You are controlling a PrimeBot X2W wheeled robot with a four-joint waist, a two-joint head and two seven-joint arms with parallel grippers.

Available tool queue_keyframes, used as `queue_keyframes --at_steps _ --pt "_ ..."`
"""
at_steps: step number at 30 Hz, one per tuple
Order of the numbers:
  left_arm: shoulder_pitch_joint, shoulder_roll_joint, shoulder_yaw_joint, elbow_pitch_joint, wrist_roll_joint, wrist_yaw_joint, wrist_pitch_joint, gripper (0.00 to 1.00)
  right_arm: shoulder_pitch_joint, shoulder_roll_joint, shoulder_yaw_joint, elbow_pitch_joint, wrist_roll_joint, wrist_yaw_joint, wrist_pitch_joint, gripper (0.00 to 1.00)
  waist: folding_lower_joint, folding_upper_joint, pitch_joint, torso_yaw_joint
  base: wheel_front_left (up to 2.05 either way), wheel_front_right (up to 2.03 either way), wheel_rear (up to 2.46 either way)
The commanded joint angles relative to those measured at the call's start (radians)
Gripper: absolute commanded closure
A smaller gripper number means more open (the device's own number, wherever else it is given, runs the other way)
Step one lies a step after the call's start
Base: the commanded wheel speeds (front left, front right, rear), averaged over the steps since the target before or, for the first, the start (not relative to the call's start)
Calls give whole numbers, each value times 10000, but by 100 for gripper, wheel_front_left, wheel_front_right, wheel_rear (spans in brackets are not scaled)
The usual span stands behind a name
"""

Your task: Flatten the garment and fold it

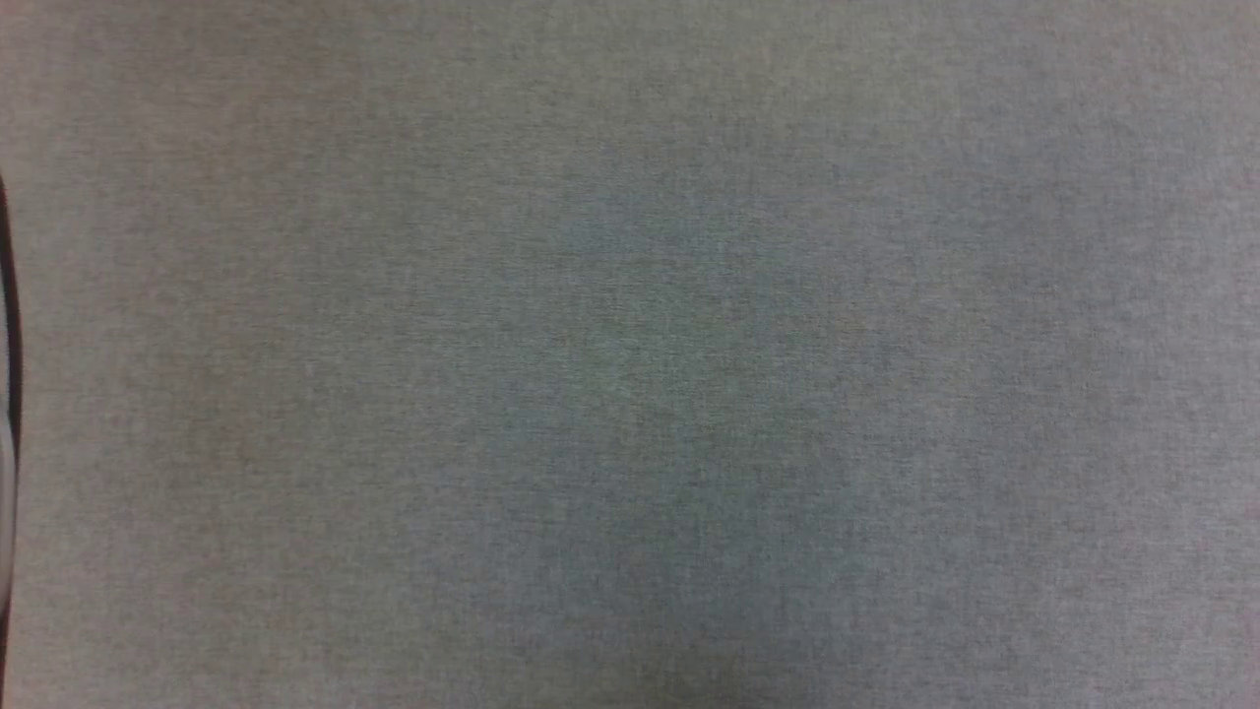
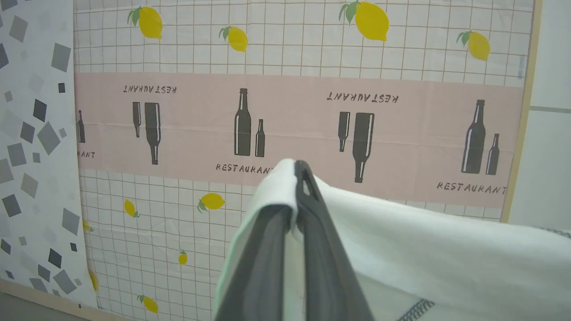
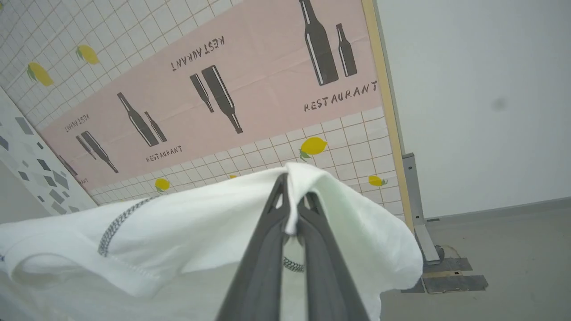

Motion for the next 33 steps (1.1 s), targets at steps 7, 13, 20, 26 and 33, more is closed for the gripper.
queue_keyframes --at_steps 7,13,20,26,33 --pt "-415 -3 224 906 -68 -13 -1025 100 -522 -23 205 787 537 -15 -1238 100 -2 0 116 -36 0 0 0" --pt "86 -188 231 1692 -493 -532 -1228 100 10 -23 574 834 1013 -15 -1079 100 -2 0 -22 87 0 0 0" --pt "1585 -351 192 2352 -1048 -1351 -1233 100 2232 -441 1311 -393 2183 -15 -453 100 -2 0 -779 145 0 0 0" --pt "3461 -472 149 1845 -1396 -1652 -1199 100 5343 -974 1513 -2316 3266 -15 95 100 -2 0 -1839 244 0 0 0" --pt "7215 -561 387 -224 -1892 -1209 -645 100 10024 -946 1095 -5010 3982 -15 844 100 -2 0 -3292 199 0 0 0"
